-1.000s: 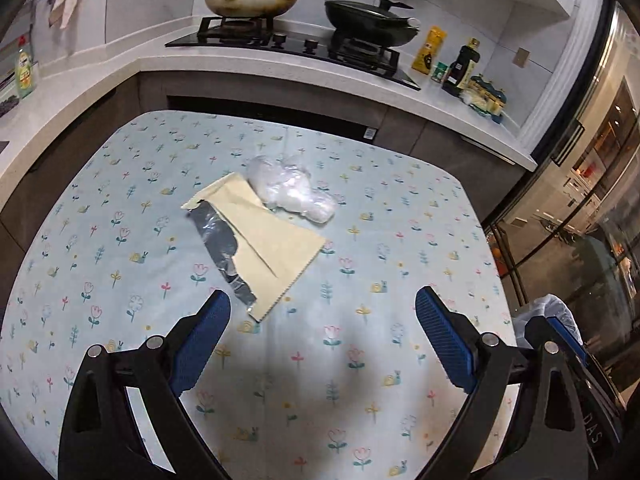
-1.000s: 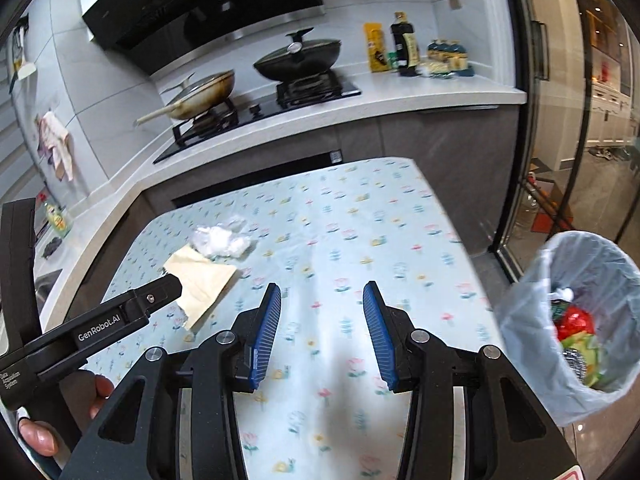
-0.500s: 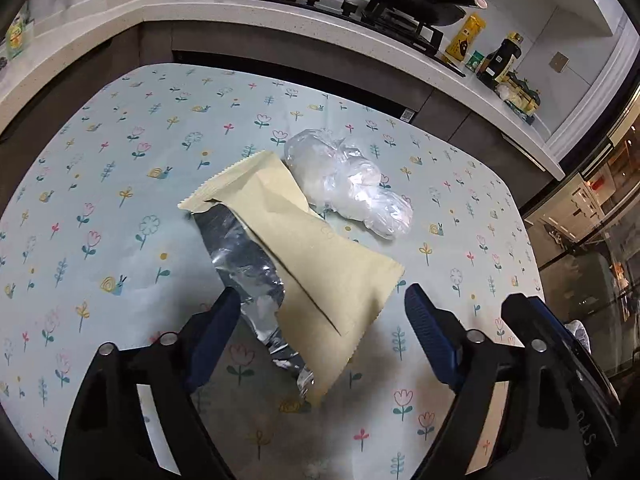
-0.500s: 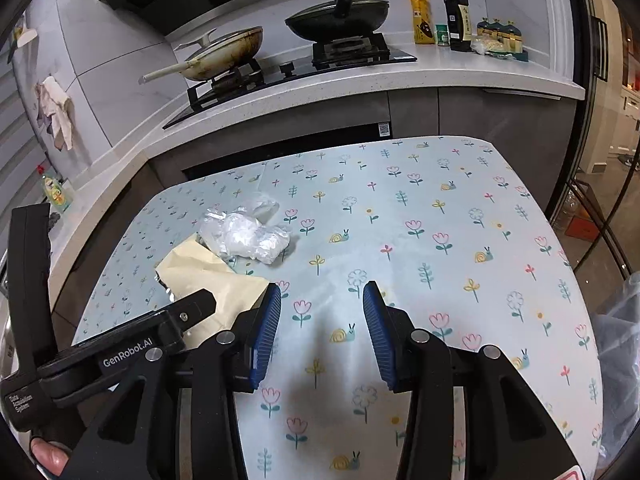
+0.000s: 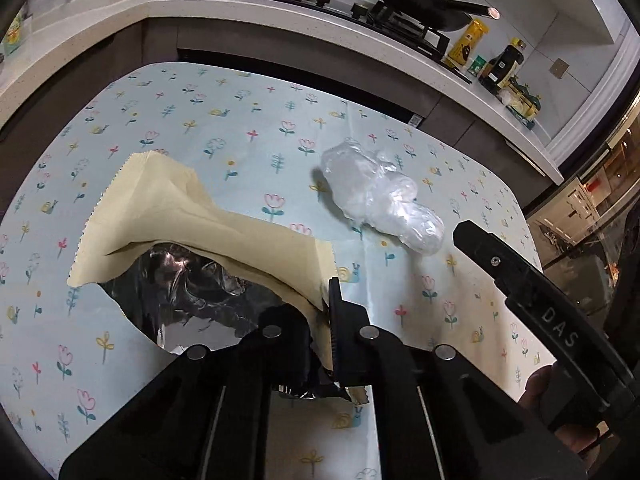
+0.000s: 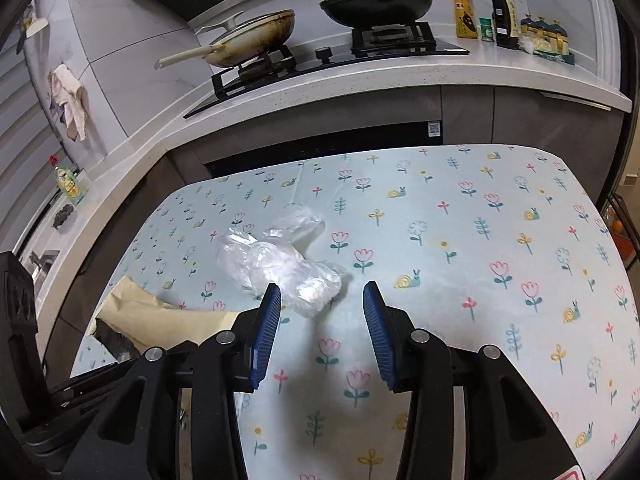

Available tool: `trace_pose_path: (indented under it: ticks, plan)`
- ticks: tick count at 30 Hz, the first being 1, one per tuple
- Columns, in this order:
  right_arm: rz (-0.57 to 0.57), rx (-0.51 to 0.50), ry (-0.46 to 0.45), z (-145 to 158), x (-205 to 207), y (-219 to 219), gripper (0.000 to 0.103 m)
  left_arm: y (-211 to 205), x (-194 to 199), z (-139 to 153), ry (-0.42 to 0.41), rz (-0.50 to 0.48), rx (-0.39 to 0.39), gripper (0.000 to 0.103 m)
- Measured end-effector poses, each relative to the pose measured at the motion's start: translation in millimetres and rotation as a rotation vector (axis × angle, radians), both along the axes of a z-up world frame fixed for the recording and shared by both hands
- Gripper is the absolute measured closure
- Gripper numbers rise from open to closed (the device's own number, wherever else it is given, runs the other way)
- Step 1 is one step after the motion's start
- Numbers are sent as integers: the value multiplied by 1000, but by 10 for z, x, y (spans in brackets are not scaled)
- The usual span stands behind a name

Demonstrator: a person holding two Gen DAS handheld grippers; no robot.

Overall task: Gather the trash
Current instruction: 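Grasp the beige paper packet with the left gripper while the right grasps the clear plastic bag, then carry the paper packet with the left gripper to the bin while the right carries the plastic bag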

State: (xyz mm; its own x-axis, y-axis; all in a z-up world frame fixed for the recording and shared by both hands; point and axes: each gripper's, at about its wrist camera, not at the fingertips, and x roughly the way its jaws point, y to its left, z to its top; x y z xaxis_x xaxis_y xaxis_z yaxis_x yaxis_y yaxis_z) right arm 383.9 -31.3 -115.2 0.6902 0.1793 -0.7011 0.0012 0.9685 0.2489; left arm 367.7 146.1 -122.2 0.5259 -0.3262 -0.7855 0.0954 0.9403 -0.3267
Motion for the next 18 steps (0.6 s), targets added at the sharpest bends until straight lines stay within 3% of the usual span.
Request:
trace_pose_path:
  ticks: [2, 8, 9, 10, 11, 18]
  plan:
    - [15, -16, 7, -58, 111, 93, 48, 77, 24, -7, 3, 17, 6, 96]
    - [34, -49, 52, -258, 322, 234, 49, 146, 108, -58, 14, 35, 22, 96]
    - [38, -49, 63, -293, 338, 243, 56, 147, 122, -62, 15, 36, 21, 96]
    - [40, -50, 73, -318, 337, 244, 71, 151, 131, -65, 15, 36, 23, 96]
    - [41, -51, 79, -335, 326, 244, 77, 143, 137, -60, 14, 37, 25, 96]
    - [18, -51, 61, -210, 22, 127, 85, 40, 30, 78, -6, 24, 37, 96]
